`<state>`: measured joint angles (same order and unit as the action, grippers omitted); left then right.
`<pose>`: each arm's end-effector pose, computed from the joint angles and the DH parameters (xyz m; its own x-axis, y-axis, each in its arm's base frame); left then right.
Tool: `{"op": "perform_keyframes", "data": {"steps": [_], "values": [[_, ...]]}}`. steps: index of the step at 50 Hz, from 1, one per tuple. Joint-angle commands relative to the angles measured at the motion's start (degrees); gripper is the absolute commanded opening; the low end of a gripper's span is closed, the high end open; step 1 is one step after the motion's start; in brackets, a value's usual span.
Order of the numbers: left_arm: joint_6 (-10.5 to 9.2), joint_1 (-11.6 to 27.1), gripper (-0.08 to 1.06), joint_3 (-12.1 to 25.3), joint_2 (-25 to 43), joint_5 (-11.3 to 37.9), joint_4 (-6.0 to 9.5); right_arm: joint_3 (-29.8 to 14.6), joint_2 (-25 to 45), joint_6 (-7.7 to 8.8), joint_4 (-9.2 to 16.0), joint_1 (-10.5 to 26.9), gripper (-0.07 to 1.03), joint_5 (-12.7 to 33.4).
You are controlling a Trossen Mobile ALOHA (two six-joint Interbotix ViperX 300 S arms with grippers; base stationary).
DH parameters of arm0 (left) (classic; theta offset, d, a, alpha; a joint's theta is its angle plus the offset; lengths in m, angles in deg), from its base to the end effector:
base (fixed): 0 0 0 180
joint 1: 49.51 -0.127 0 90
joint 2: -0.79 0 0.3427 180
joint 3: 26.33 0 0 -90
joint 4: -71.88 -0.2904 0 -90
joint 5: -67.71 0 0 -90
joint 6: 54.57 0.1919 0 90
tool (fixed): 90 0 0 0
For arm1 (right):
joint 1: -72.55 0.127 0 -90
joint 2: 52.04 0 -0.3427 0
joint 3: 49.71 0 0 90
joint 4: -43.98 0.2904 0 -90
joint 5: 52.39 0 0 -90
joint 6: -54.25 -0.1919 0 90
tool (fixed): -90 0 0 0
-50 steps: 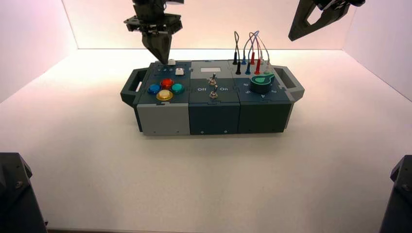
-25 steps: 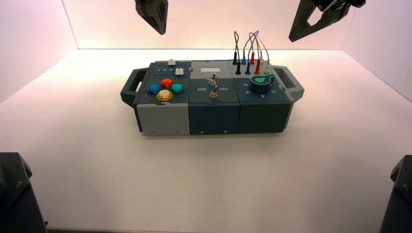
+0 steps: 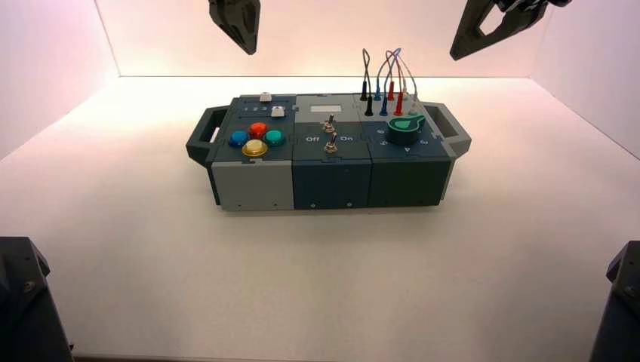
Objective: Move the top slider to position 3.
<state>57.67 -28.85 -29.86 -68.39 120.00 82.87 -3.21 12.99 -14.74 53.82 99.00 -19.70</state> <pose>0.3939 -0.1795 0.1434 0.1686 -0.2248 -0.9597 0.6110 0.7879 -0.0772 0.2054 0.1220 0.1768 0.4850 0.3444 -0.8039 -0.6392 0.7669 -0.0571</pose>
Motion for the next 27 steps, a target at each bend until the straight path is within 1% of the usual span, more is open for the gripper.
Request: {"op": "perform_keyframes", "data": {"steps": [1, 27], "values": [[0.44, -0.09, -0.03, 0.62, -2.20, 0.00, 0.18, -0.70, -0.62, 0.09, 0.26, 0.26, -0.02, -0.62], [0.62, -0.09, -0.03, 0.26, -2.37, 0.00, 0.26, -0.35, -2.20, 0.00, 0.26, 0.26, -0.02, -0.79]]}}
